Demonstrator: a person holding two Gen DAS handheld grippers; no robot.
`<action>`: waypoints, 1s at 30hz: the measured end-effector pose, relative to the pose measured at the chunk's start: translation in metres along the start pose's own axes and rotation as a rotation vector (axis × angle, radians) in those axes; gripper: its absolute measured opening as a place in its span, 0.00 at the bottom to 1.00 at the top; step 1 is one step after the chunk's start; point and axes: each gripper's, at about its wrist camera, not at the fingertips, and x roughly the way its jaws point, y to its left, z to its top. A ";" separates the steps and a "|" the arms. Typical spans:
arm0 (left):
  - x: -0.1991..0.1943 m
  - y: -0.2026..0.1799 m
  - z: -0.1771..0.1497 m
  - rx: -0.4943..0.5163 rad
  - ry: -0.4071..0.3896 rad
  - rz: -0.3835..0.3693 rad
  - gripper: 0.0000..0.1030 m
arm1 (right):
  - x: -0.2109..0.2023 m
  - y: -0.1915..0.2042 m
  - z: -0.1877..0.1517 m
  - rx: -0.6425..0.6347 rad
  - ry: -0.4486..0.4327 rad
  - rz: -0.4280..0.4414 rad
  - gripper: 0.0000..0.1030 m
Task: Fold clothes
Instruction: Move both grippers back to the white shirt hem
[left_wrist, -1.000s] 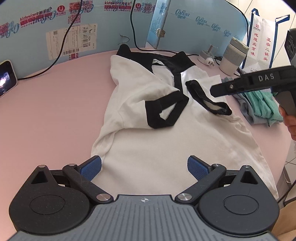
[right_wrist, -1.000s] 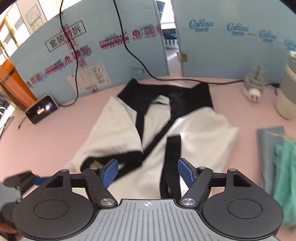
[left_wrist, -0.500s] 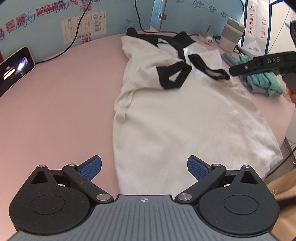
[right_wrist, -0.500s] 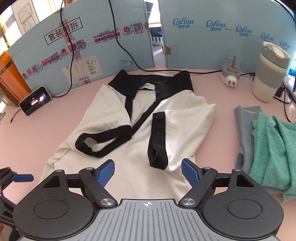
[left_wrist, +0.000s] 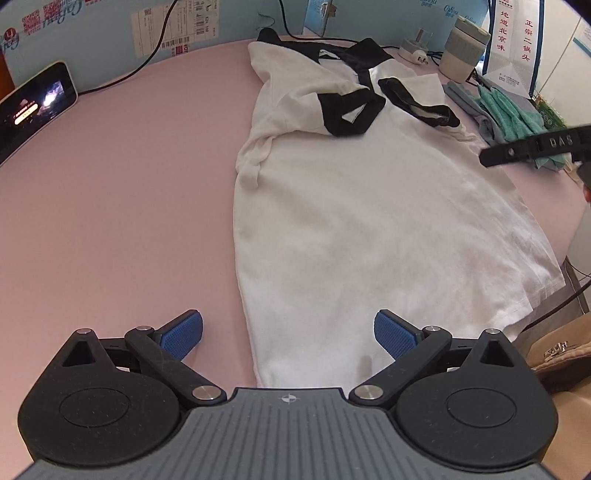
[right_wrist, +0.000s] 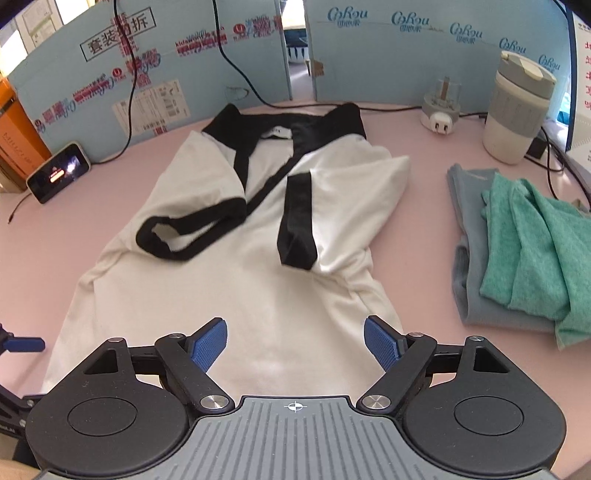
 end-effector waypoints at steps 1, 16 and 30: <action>0.000 0.001 -0.001 -0.004 0.004 0.001 0.97 | 0.000 -0.001 -0.005 0.005 0.011 -0.006 0.82; 0.001 0.010 -0.003 -0.052 0.020 -0.007 1.00 | -0.053 -0.065 -0.100 0.233 0.081 -0.204 0.82; 0.002 0.000 -0.012 0.010 0.032 0.046 1.00 | -0.029 -0.042 -0.112 0.151 0.136 -0.120 0.83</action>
